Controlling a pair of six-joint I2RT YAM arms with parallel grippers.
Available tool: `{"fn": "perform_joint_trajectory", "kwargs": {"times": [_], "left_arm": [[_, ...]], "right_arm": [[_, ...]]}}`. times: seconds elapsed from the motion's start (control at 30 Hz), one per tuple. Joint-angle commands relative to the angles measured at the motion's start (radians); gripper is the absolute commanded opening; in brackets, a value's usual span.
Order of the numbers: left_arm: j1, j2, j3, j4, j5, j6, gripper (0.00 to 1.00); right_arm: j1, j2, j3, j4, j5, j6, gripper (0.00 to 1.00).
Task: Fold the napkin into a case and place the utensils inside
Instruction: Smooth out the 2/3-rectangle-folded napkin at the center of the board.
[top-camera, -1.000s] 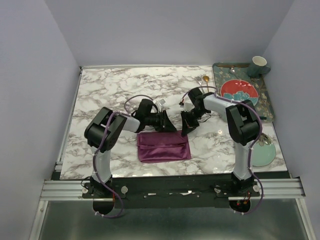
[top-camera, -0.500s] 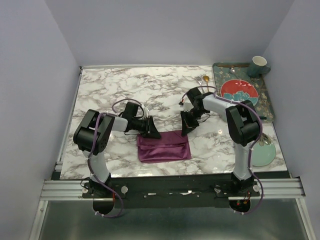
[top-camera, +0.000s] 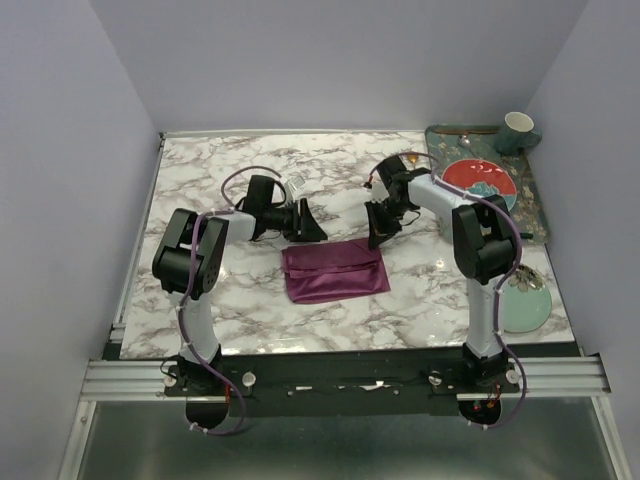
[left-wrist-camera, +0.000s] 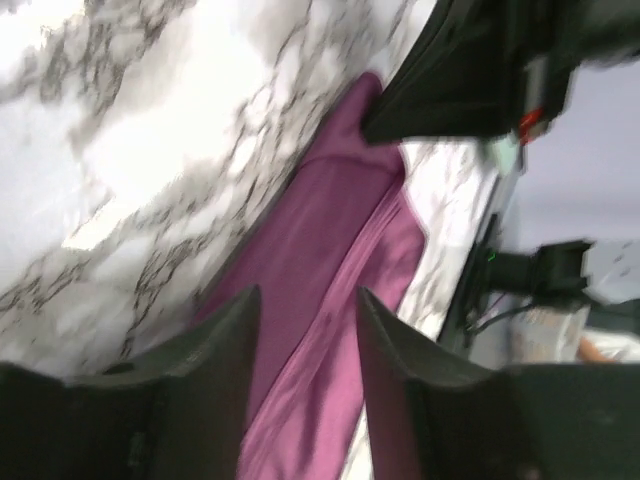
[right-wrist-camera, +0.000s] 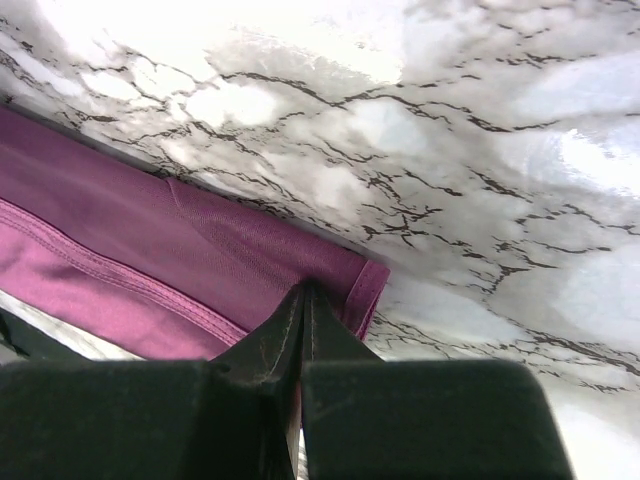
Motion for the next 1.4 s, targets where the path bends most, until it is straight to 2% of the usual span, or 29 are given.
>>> {"fn": "perform_joint_trajectory", "kwargs": {"times": [0.0, 0.03, 0.1, 0.13, 0.17, 0.2, 0.23, 0.43, 0.57, 0.7, 0.93, 1.37], "left_arm": [[-0.055, -0.016, 0.013, 0.322, 0.003, -0.307, 0.6], [-0.066, -0.005, 0.007, 0.437, 0.003, -0.414, 0.71], [-0.088, 0.048, -0.01, 0.549, 0.004, -0.516, 0.81], [-0.105, 0.07, -0.013, 0.656, 0.006, -0.562, 0.91], [-0.112, 0.092, -0.021, 0.71, 0.004, -0.669, 0.97], [-0.12, 0.133, -0.024, 0.766, 0.003, -0.717, 0.99], [-0.135, 0.15, -0.027, 0.842, -0.002, -0.751, 0.99], [-0.18, 0.224, -0.072, 0.973, -0.037, -0.864, 0.99], [-0.172, 0.257, -0.101, 0.978, -0.034, -0.871, 0.99], [-0.136, 0.276, -0.145, 0.984, -0.019, -0.88, 0.99], [-0.067, 0.258, -0.236, 1.113, 0.064, -0.958, 0.99], [0.124, 0.118, -0.403, 1.102, 0.142, -0.921, 0.99]], "right_arm": [[-0.002, 0.048, -0.012, 0.019, 0.083, -0.025, 0.09], [-0.004, 0.048, -0.018, 0.019, 0.086, -0.022, 0.09], [-0.002, 0.046, -0.024, 0.024, 0.086, -0.019, 0.09], [-0.002, 0.043, -0.03, 0.024, 0.088, -0.015, 0.09], [-0.002, 0.043, -0.032, 0.027, 0.088, -0.011, 0.09], [-0.002, 0.042, -0.033, 0.027, 0.089, -0.01, 0.09], [-0.004, 0.042, -0.035, 0.027, 0.089, -0.007, 0.09], [-0.002, 0.042, -0.05, 0.027, 0.08, 0.007, 0.09], [-0.004, 0.042, -0.053, 0.027, 0.083, 0.012, 0.09], [-0.004, 0.037, -0.062, 0.027, 0.097, 0.015, 0.1], [-0.004, 0.042, -0.067, 0.028, 0.114, 0.022, 0.1], [-0.002, 0.036, -0.073, 0.028, 0.124, 0.019, 0.1]]}}
